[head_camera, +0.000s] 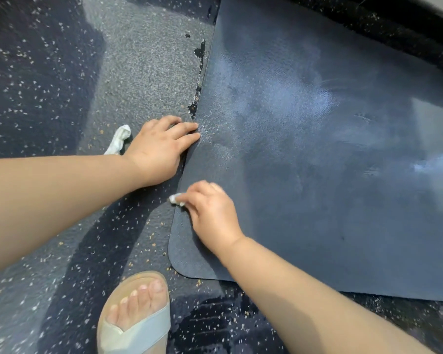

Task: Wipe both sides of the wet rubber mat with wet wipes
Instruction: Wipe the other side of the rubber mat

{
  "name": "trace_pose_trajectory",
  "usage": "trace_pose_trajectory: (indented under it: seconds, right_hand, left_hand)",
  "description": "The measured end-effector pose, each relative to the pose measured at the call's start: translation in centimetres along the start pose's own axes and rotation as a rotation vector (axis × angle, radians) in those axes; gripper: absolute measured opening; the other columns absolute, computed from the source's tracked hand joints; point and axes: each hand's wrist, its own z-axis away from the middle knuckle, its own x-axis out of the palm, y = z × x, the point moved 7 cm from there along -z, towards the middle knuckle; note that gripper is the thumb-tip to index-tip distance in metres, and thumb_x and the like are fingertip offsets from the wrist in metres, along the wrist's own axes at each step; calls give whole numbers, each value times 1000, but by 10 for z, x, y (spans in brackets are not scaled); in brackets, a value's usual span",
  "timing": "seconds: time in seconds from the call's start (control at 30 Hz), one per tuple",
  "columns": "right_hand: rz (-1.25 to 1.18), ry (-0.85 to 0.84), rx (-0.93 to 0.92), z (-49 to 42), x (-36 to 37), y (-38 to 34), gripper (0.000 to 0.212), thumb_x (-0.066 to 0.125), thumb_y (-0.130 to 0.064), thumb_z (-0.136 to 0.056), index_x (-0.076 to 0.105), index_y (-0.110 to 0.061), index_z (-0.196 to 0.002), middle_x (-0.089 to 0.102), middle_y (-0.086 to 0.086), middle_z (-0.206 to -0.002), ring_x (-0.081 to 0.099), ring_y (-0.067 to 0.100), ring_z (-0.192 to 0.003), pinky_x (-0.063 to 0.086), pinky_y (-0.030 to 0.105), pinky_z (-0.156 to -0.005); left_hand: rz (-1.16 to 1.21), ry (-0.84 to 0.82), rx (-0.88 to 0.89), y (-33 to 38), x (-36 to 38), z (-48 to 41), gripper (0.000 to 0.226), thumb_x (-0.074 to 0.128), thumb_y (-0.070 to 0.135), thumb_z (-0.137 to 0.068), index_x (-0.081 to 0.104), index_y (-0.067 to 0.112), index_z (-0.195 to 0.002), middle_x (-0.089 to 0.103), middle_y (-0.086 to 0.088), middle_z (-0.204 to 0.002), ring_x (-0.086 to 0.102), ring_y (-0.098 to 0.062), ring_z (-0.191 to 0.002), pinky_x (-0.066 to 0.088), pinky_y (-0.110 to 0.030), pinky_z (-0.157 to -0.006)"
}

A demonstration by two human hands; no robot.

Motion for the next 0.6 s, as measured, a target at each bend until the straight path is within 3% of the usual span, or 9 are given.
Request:
trace_pose_trajectory:
  seconds: [0.07, 0.17, 0.23, 0.3, 0.37, 0.47, 0.6]
  right_hand:
    - [-61, -151, -102, 36, 13, -13, 22, 69, 4, -74, 75, -13, -86, 65, 8, -78, 58, 30, -67, 49, 26, -59]
    - [-78, -369, -135, 52, 20, -13, 17, 64, -4, -83, 75, -13, -92, 65, 9, -84, 58, 31, -76, 52, 34, -65]
    - [-75, -274, -94, 31, 4, -1, 16, 64, -7, -84, 75, -12, -95, 65, 12, -86, 60, 32, -82, 50, 39, -71]
    - [-47, -29, 23, -5, -24, 19, 17, 63, -5, -83, 74, -11, -96, 64, 13, -87, 60, 32, -85, 47, 38, -78]
    - [-8, 103, 162, -34, -42, 39, 19, 61, -8, -87, 73, -13, -100, 62, 10, -93, 58, 29, -92, 44, 34, -86]
    - [51, 63, 220, -41, -33, 46, 19, 58, -13, -90, 72, -16, -103, 62, 7, -98, 56, 27, -97, 42, 31, -88]
    - [42, -74, 2, 26, -2, 10, 20, 65, -3, -82, 74, -18, -92, 64, 9, -85, 58, 32, -78, 50, 34, -68]
  left_hand:
    - [-9, 15, 17, 2, 0, 3, 55, 42, 19, -91, 33, 24, -146, 26, 5, -154, 22, -25, -138, 21, -39, -108]
    - [48, 79, 57, 9, -4, 13, 49, 52, 19, -90, 48, 15, -138, 40, -4, -147, 34, -31, -134, 25, -44, -105]
    - [47, 88, 81, 14, -3, 19, 47, 56, 24, -89, 52, 13, -135, 43, -8, -145, 36, -33, -133, 25, -44, -104]
    - [24, 69, 84, 17, 1, 22, 50, 54, 32, -90, 49, 16, -137, 39, -8, -147, 33, -32, -135, 22, -42, -105]
    - [-6, 63, 81, 19, 3, 24, 53, 50, 37, -91, 43, 18, -141, 34, -7, -150, 28, -30, -137, 17, -40, -107]
    - [1, 72, 77, 21, 2, 24, 53, 52, 34, -91, 44, 17, -140, 35, -8, -150, 29, -31, -137, 17, -41, -107]
    - [17, 70, 70, 21, 1, 24, 53, 56, 29, -88, 46, 14, -139, 37, -10, -148, 31, -32, -136, 19, -42, -107]
